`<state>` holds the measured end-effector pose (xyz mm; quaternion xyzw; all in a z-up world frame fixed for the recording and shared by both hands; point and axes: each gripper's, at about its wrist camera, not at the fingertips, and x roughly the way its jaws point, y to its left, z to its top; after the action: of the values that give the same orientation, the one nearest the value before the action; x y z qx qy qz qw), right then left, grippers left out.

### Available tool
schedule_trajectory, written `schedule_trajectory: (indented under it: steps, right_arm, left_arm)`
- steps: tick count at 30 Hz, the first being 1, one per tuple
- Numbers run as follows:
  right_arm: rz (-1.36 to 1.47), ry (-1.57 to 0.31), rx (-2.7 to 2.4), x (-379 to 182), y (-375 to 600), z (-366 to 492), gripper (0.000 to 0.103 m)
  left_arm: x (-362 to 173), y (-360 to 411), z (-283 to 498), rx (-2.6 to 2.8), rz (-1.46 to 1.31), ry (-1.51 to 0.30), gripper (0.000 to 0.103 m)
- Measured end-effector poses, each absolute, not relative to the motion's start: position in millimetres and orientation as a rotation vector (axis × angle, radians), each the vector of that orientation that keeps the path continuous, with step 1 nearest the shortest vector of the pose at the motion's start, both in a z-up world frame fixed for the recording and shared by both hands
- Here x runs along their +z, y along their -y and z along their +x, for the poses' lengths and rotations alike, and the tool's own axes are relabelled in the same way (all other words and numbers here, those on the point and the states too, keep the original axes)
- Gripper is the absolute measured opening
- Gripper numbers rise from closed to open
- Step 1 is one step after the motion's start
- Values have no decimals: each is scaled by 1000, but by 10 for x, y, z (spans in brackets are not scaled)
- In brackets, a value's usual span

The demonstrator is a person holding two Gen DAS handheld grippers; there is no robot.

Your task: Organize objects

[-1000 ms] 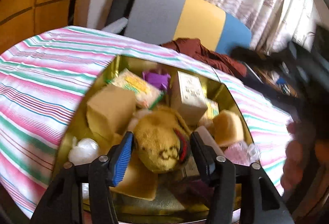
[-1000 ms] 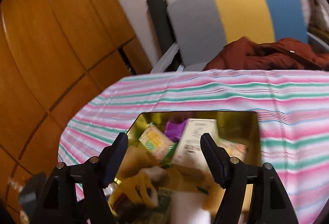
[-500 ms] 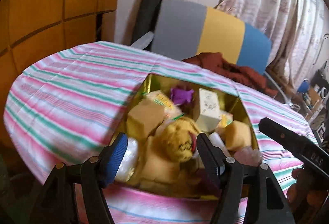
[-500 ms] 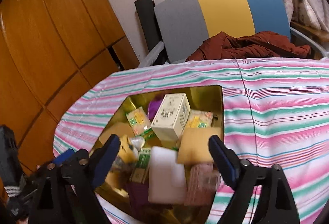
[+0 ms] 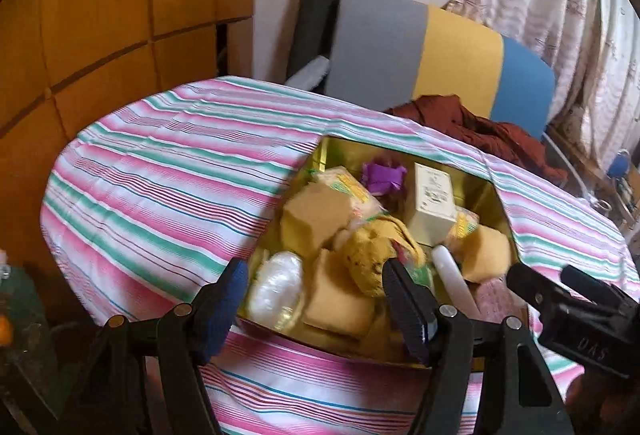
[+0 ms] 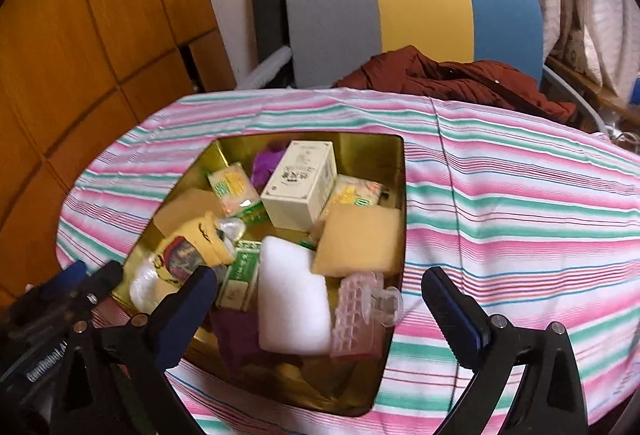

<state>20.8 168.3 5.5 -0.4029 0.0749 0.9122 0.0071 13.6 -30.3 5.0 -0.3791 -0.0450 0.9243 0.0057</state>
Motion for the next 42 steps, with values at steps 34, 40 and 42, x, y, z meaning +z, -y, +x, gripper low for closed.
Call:
schedule_trajectory:
  steps: [34,40,42]
  right_arm:
    - [-1207,-91,2719,141,-1522,302,103]
    - [-1220,-108,2708,116,-1558,293,103]
    - [-1216,-103,2709,120,-1554,294,103]
  left_arm:
    - [122,211,137,2944,-1302,-33,71]
    - [114,181,152,2928,-1302,-44,70]
    - [119,166,163,2917,-1286,-40,70]
